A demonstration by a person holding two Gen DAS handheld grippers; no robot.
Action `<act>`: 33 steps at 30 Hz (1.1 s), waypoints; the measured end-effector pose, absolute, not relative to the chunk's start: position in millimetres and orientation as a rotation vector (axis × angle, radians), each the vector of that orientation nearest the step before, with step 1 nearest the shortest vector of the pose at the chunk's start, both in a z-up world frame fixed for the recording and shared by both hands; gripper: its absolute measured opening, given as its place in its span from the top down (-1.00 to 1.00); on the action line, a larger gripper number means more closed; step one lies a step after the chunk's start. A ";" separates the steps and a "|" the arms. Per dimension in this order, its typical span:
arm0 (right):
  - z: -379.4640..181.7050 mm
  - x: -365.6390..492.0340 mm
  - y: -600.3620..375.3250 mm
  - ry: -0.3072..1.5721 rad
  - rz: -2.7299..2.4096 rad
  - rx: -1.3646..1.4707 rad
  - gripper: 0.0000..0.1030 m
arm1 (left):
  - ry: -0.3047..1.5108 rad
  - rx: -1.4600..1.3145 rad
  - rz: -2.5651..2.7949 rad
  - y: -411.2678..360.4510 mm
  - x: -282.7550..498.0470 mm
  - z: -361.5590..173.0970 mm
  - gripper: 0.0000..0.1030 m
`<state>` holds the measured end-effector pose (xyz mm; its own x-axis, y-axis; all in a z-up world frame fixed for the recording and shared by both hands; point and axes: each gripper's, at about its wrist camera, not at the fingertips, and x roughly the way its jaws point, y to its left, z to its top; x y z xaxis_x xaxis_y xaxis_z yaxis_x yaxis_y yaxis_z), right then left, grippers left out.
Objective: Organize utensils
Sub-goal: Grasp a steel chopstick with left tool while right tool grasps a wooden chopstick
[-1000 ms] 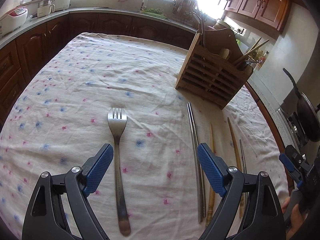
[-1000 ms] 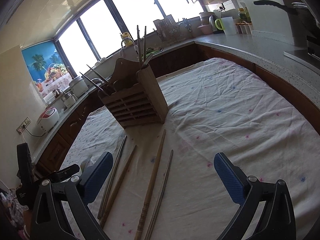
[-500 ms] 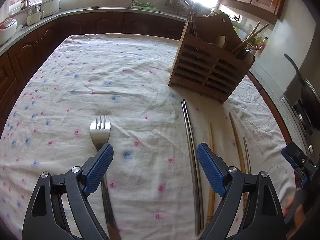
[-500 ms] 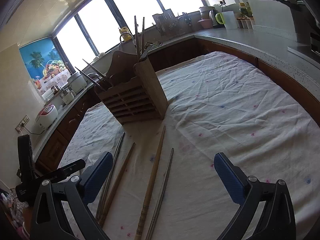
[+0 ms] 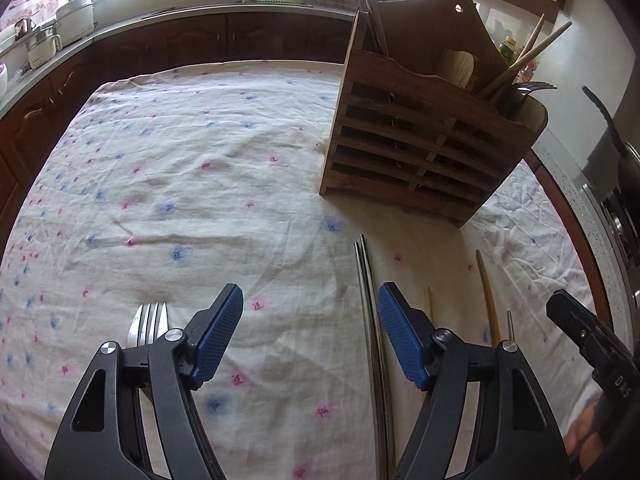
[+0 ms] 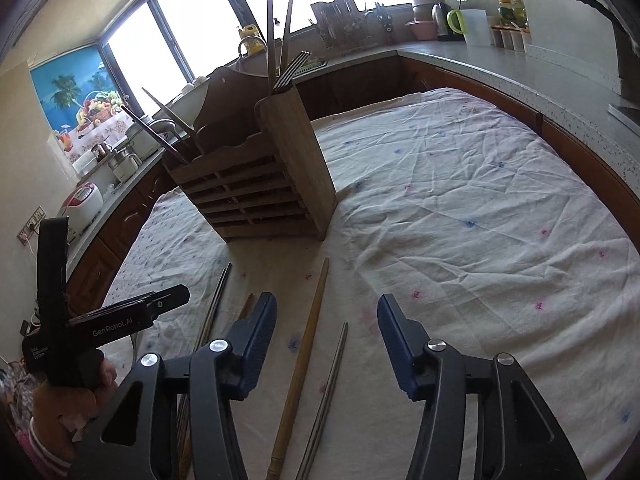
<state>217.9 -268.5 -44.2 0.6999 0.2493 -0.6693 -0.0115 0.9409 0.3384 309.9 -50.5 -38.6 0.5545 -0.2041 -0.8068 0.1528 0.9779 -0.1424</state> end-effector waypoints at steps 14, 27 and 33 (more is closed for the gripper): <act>-61.0 245.2 -260.3 0.834 0.162 0.312 0.11 | 0.994 0.051 -0.222 -71.1 326.8 -56.6 -0.08; -76.9 288.1 -227.2 0.912 0.134 0.103 0.46 | 0.974 0.117 -0.243 -83.1 333.3 -56.0 0.53; -78.1 287.0 -231.9 0.911 0.124 0.118 0.86 | 0.966 0.099 -0.261 -80.3 332.7 -56.3 0.88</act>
<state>287.0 -231.9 -78.1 0.6071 0.1568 -0.7790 -0.0568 0.9864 0.1543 332.7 -80.3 -56.3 0.5403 -0.1751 -0.8230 0.2626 0.9643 -0.0327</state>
